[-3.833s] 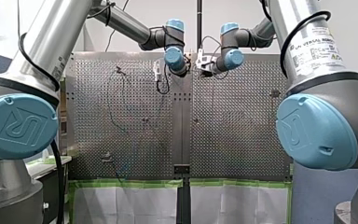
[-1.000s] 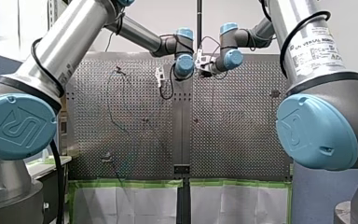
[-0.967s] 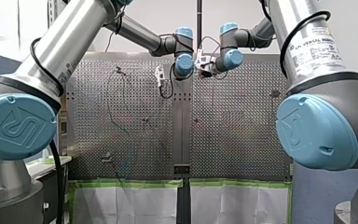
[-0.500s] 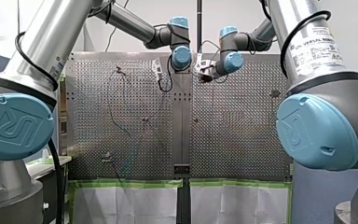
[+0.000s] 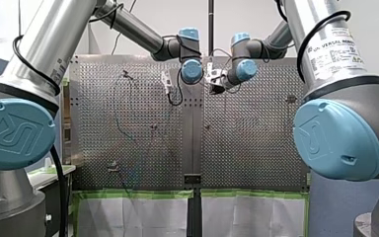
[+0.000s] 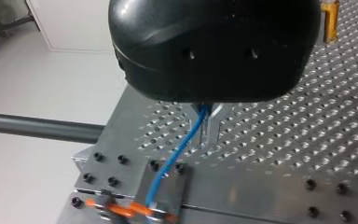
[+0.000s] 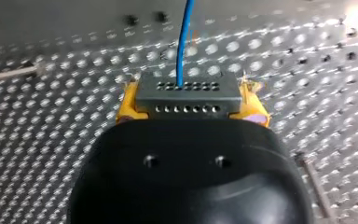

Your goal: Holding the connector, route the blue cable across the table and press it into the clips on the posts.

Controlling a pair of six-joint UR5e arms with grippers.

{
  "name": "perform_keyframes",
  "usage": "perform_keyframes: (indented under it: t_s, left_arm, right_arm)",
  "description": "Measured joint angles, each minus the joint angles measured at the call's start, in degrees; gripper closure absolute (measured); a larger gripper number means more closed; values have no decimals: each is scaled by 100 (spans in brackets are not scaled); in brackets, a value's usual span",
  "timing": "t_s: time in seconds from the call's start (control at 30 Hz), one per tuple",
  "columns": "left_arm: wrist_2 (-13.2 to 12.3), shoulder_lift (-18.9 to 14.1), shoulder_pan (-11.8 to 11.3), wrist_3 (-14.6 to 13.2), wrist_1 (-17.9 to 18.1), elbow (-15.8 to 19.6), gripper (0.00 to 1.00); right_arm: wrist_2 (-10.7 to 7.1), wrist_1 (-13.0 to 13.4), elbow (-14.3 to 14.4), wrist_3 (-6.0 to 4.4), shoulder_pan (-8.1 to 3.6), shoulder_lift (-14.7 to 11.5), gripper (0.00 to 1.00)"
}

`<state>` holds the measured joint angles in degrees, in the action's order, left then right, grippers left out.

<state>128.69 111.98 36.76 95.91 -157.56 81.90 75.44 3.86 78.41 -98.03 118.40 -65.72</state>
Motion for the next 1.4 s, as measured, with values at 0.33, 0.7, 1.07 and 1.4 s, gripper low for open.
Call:
perform_keyframes:
  t_s: [0.33, 0.7, 1.07, 1.4]
  left_arm:
    - [-185, 2, -124, 7, 388, 456, 100]
    - [-669, 52, -109, -143, 575, 1001, 100]
    - [-948, 524, -49, -122, 872, 1580, 100]
    - [-1191, 714, -49, -122, 1057, 2067, 100]
  right_arm:
    - [127, 41, 476, 82, -54, -136, 100]
    - [173, 361, 997, 56, -126, -162, 100]
    - [222, 806, 1518, 22, -211, -164, 100]
    - [259, 1185, 1892, -125, -292, -158, 100]
